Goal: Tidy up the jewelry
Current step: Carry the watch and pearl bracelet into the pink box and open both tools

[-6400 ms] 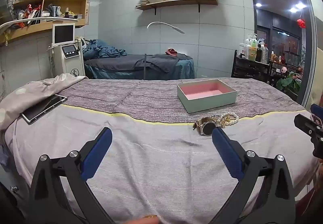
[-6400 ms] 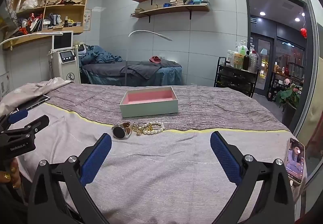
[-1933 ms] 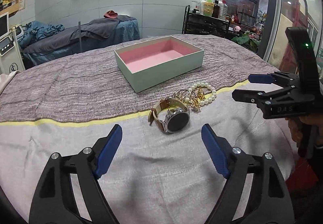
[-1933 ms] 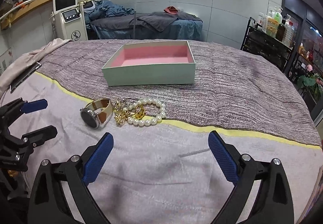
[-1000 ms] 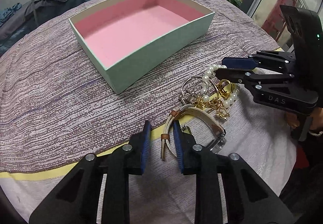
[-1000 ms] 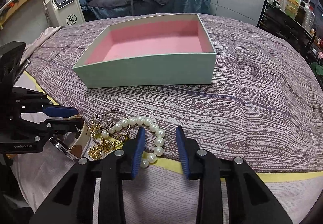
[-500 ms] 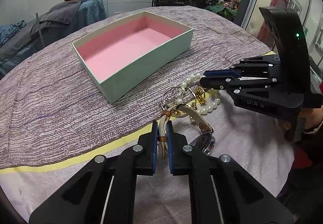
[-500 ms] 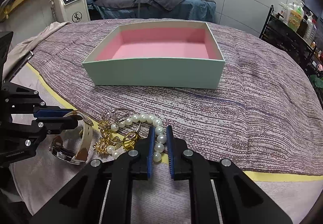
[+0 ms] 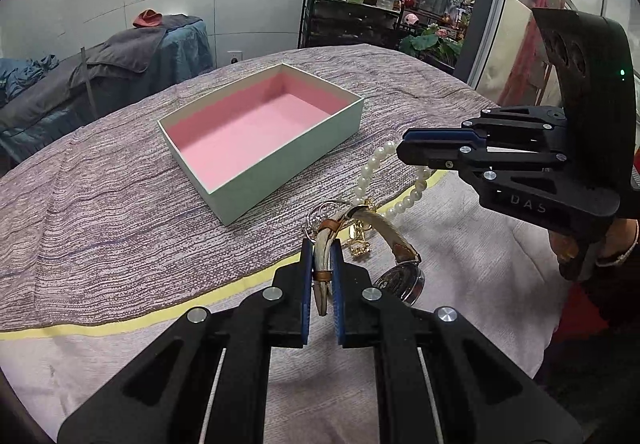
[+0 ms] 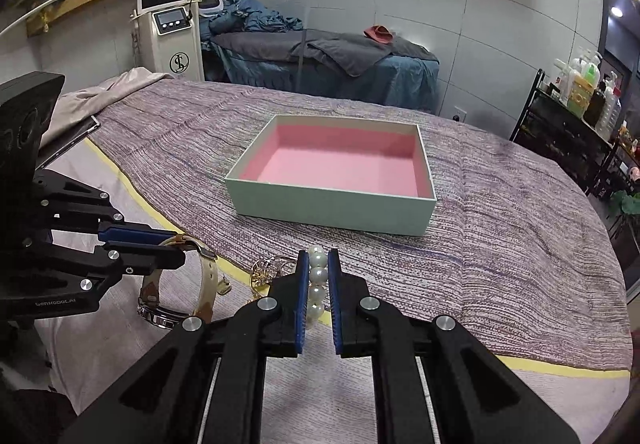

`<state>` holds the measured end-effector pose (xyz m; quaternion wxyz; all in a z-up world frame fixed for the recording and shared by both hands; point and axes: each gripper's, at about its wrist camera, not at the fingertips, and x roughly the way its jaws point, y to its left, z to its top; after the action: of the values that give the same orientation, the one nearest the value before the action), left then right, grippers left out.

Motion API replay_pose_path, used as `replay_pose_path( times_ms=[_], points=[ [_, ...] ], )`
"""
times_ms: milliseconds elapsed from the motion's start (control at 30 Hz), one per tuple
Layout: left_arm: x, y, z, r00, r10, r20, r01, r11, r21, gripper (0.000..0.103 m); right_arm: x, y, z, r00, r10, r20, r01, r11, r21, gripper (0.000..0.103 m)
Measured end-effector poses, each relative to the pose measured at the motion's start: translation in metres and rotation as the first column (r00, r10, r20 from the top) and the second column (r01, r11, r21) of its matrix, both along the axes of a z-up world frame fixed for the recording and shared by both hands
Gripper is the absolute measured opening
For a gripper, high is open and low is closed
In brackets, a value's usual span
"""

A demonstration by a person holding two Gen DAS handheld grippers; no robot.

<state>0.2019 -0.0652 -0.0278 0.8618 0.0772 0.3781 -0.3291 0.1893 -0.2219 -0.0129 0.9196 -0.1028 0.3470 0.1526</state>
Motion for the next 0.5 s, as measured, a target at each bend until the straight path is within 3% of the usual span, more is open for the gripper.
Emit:
replay_pose_path(
  times_ms=[300,500],
  points=[
    [0.009,0.002,0.018,0.999,0.016,0.030,-0.015,1.000,-0.026,0.009,0.007,-0.008,0.025,0.999,0.023,0.031,-0.025,0.997,0.073,0.009],
    [0.035,0.001,0.024,0.998,0.051,0.033,-0.050,0.998,-0.036,0.009,0.028,-0.013,0.040,0.999,0.036,0.037,-0.041,0.987,0.154,0.009]
  ],
)
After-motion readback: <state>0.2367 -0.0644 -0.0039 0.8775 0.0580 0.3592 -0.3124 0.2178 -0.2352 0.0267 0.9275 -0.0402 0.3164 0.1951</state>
